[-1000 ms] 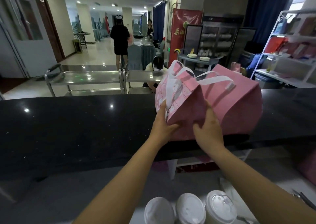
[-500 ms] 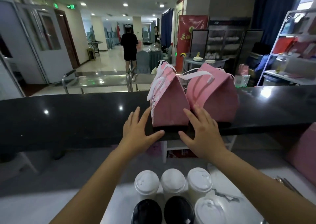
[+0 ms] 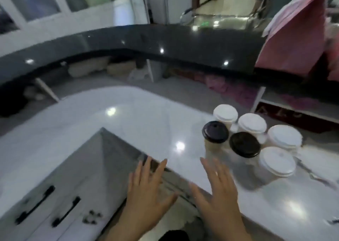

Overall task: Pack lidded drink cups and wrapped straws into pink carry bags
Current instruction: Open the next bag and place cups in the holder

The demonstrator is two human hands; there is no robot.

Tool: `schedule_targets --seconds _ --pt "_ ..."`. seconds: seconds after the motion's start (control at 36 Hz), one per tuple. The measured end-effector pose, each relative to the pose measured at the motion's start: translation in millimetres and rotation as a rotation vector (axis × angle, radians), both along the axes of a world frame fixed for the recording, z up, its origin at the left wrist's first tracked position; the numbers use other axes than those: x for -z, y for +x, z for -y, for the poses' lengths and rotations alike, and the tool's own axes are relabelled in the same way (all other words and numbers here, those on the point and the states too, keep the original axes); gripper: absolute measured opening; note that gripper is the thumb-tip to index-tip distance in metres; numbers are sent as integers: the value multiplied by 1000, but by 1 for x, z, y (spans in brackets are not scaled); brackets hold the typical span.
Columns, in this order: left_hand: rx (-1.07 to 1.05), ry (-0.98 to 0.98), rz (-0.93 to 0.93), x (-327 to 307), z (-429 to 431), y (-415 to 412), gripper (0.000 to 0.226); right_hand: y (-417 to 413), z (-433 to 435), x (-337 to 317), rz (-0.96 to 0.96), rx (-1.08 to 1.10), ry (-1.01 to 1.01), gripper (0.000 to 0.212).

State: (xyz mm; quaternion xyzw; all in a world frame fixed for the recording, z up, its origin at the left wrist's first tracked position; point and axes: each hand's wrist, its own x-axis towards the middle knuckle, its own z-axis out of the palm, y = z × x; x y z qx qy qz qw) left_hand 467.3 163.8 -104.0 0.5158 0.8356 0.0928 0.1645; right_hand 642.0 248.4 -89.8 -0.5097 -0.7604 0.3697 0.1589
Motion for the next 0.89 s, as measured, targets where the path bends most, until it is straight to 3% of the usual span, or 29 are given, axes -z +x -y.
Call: schedule_targets --seconds 0.19,0.33,0.56,0.67,0.89 --pt "-356 -148 35 -10 136 -25 83 -50 70 1 -87 -387 -254 67" --pt "-523 -69 21 -31 184 -58 96 -91 104 -12 -91 -490 -213 70" --pt "-669 59 42 -27 252 -136 81 -172 156 -19 22 -616 -156 87" --pt "-763 145 50 -20 306 -186 80 -238 187 -23 22 -685 -140 68" --pt "-941 229 36 -19 412 -276 82 -374 252 -16 27 -805 -110 61"
